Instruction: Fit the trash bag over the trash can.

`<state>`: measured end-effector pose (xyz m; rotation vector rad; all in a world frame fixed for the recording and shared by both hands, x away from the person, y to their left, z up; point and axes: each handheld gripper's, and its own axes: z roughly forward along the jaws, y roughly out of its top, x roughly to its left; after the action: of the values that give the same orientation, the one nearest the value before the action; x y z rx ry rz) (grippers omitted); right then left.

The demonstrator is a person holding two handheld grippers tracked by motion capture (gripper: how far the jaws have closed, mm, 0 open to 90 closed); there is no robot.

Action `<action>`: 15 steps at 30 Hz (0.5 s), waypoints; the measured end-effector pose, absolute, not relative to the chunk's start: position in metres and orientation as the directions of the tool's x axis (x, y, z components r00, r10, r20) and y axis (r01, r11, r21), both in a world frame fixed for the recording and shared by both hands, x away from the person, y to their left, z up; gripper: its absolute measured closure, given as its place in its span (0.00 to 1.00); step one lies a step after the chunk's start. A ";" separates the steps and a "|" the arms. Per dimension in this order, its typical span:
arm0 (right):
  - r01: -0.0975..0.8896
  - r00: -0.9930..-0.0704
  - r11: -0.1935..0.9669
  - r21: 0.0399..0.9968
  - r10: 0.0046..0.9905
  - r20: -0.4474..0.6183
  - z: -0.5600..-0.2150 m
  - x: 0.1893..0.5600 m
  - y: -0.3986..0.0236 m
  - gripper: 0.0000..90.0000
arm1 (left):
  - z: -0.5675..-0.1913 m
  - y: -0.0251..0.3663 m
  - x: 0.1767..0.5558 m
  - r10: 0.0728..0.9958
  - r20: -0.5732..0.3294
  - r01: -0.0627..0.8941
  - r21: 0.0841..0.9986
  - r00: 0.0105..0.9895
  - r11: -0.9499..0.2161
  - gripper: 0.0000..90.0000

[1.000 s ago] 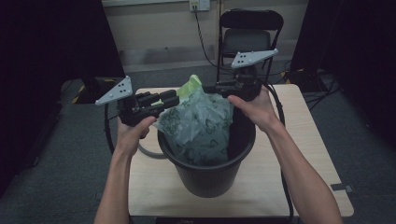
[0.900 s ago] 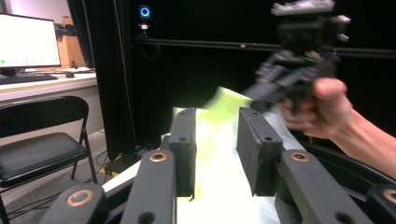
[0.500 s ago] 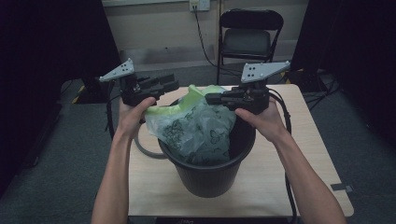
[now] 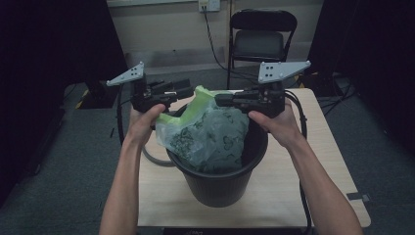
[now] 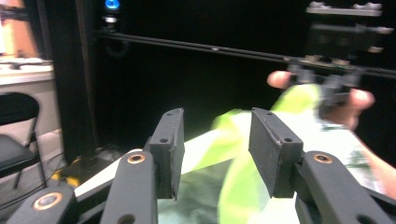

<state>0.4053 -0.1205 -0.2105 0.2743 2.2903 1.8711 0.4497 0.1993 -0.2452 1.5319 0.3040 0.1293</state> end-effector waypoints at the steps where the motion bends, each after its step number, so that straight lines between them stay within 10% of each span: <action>1: 0.041 -0.966 0.195 0.980 0.257 -0.011 -0.212 0.408 -0.119 1.00 | -0.244 0.193 0.447 0.262 -0.094 0.094 0.995 0.961 0.010 0.61; 12: 0.040 -0.957 0.138 0.990 0.290 -0.002 -0.212 0.415 -0.119 1.00 | -0.245 0.180 0.441 0.254 -0.069 0.089 0.994 0.965 -0.068 0.58; 15: 0.044 -0.955 0.125 0.991 0.295 0.006 -0.212 0.416 -0.119 1.00 | -0.244 0.180 0.438 0.238 -0.045 0.070 0.993 0.970 -0.097 0.76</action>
<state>0.4163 -0.1189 -0.2121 0.3382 2.2038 1.9298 0.4385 0.1797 -0.2445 1.6668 0.2358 0.1429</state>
